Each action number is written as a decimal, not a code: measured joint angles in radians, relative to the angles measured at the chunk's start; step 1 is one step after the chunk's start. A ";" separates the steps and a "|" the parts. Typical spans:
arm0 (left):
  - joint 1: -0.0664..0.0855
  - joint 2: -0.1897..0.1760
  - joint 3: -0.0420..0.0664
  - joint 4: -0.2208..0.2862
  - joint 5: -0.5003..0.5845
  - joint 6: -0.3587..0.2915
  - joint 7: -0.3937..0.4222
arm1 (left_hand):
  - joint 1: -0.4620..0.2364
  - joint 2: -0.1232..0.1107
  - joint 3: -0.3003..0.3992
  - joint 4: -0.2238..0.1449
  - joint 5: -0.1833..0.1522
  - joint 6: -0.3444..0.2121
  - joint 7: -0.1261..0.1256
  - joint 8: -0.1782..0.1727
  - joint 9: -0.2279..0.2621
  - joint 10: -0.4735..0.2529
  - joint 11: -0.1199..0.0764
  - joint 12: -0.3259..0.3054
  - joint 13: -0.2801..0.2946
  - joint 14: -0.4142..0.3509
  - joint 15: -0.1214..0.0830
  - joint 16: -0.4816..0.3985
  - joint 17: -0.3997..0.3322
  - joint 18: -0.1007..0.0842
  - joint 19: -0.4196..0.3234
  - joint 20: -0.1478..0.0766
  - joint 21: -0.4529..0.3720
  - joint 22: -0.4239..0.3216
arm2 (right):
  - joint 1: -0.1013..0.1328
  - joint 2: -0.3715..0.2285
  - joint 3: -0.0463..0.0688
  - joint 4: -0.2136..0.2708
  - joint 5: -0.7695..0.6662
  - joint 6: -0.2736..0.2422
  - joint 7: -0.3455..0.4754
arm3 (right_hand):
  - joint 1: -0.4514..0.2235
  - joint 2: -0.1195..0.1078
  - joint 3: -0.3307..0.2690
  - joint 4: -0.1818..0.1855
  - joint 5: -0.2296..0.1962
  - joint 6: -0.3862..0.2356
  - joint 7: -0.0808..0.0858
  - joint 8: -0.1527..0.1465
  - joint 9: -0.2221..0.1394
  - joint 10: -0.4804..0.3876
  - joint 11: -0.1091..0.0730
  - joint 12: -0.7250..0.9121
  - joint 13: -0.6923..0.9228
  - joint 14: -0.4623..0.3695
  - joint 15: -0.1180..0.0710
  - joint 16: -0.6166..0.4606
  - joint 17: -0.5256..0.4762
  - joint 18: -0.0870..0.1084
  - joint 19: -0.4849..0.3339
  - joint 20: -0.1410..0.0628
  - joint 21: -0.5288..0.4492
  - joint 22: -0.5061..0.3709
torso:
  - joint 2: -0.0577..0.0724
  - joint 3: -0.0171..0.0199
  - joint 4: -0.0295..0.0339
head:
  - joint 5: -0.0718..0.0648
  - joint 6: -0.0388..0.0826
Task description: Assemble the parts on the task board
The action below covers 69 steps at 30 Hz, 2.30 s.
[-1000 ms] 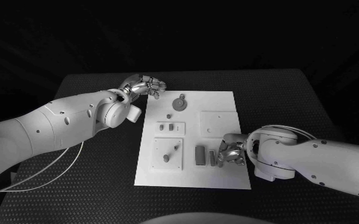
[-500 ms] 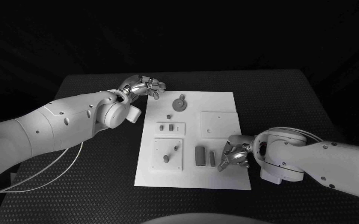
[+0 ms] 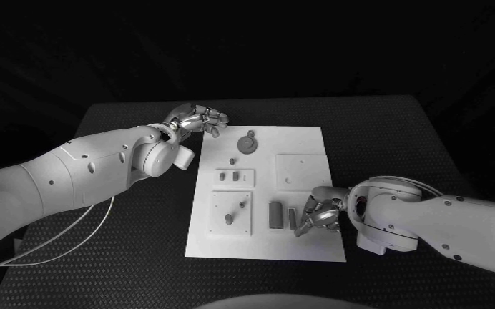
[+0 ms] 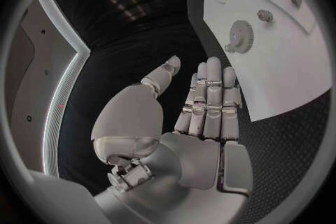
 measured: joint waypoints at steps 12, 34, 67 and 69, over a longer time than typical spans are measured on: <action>0.000 0.000 0.000 0.000 0.000 0.000 -0.001 | 0.000 0.000 0.000 0.000 0.000 0.000 0.000 0.000 0.000 -0.003 -0.003 0.000 0.000 0.000 0.000 0.000 0.001 0.000 0.000 0.000 0.000 0.001 | 0.000 0.021 0.000 -0.007 -0.029 -0.003 -0.002 | -0.007 0.037 0.014 0.020 -0.011 0.004 -0.004 0.005 0.003 0.000 0.000 0.000 0.003 0.000 0.000 0.005 0.006 -0.001 0.000 0.000 0.000 -0.001 | 0.000 -0.0008 0.0011 | -0.001 0.000; 0.000 0.000 -0.001 0.001 -0.001 0.001 -0.002 | 0.000 0.000 0.000 0.000 0.000 0.000 0.000 0.000 0.000 -0.003 -0.004 0.000 -0.001 0.000 0.000 0.000 0.002 0.000 0.000 0.000 0.000 0.002 | -0.001 0.041 0.000 -0.018 -0.073 -0.003 -0.013 | -0.014 0.182 0.191 0.049 -0.015 0.014 -0.014 0.017 0.008 0.027 -0.016 0.027 0.021 -0.012 -0.014 -0.019 -0.022 0.008 -0.005 -0.002 0.006 -0.003 | 0.000 -0.0006 0.0005 | 0.003 -0.004; 0.001 -0.004 -0.001 0.000 0.003 -0.001 -0.003 | -0.005 -0.005 0.000 0.000 0.000 0.000 0.000 0.005 0.000 -0.003 -0.004 0.000 -0.001 0.000 0.000 0.000 0.005 0.000 0.000 0.000 -0.004 0.005 | 0.040 -0.026 0.025 -0.065 -0.032 -0.043 0.058 | -0.152 -0.011 -0.091 -0.046 0.006 -0.094 0.023 -0.024 0.005 -0.078 0.023 -0.011 0.017 -0.104 0.015 -0.084 -0.060 -0.006 -0.079 0.003 -0.019 -0.011 | -0.004 -0.0029 -0.0030 | -0.013 0.050; 0.001 0.003 -0.001 -0.003 0.007 -0.001 0.001 | -0.005 -0.005 0.000 0.000 0.000 0.000 0.000 0.005 0.000 -0.003 -0.004 0.000 -0.001 0.000 0.000 0.000 0.006 0.000 0.000 0.000 -0.004 0.005 | 0.048 -0.025 0.036 -0.087 -0.026 -0.049 0.076 | -0.152 -0.010 -0.119 -0.050 0.005 -0.103 0.028 -0.027 0.005 -0.086 0.029 -0.011 0.018 -0.110 0.020 -0.085 -0.059 -0.006 -0.088 0.002 -0.024 -0.013 | -0.006 -0.0035 -0.0035 | -0.017 0.068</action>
